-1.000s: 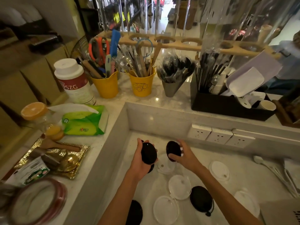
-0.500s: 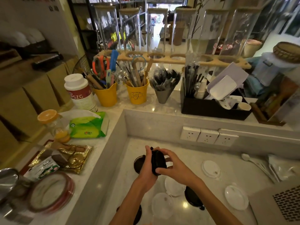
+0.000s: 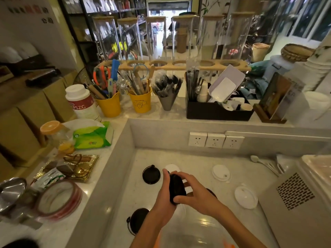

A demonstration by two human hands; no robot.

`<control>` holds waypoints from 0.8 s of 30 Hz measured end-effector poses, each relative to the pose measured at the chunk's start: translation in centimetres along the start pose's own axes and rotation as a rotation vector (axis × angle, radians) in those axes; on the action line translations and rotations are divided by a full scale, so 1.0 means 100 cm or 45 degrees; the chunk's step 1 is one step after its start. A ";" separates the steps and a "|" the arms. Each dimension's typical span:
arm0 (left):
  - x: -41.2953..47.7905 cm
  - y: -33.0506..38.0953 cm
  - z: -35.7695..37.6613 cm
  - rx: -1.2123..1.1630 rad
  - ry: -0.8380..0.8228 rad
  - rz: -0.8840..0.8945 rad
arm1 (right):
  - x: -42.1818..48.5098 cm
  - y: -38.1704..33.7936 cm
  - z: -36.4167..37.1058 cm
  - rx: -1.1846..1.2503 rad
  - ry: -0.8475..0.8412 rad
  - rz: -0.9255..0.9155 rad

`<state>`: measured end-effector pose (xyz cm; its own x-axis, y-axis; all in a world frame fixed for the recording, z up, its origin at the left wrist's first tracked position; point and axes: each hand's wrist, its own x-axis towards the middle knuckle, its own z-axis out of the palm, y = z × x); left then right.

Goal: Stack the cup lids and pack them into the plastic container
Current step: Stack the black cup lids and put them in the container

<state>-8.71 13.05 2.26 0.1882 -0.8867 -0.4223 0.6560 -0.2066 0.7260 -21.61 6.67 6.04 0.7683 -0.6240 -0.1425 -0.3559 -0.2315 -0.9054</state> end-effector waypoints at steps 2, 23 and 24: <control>-0.004 0.001 -0.001 -0.027 -0.019 -0.031 | -0.006 -0.001 -0.003 -0.185 -0.023 -0.102; -0.018 0.064 0.002 -0.044 -0.611 -0.500 | 0.001 -0.036 -0.048 -1.499 -0.344 -1.090; -0.017 0.064 0.003 -0.070 -0.603 -0.515 | 0.004 -0.037 -0.050 -1.501 -0.349 -1.108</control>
<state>-5.03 13.10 7.78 -0.4191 -0.8325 -0.3623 0.6466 -0.5538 0.5246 -22.62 3.55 11.36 0.9865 0.1484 0.0692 0.1433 -0.9869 0.0734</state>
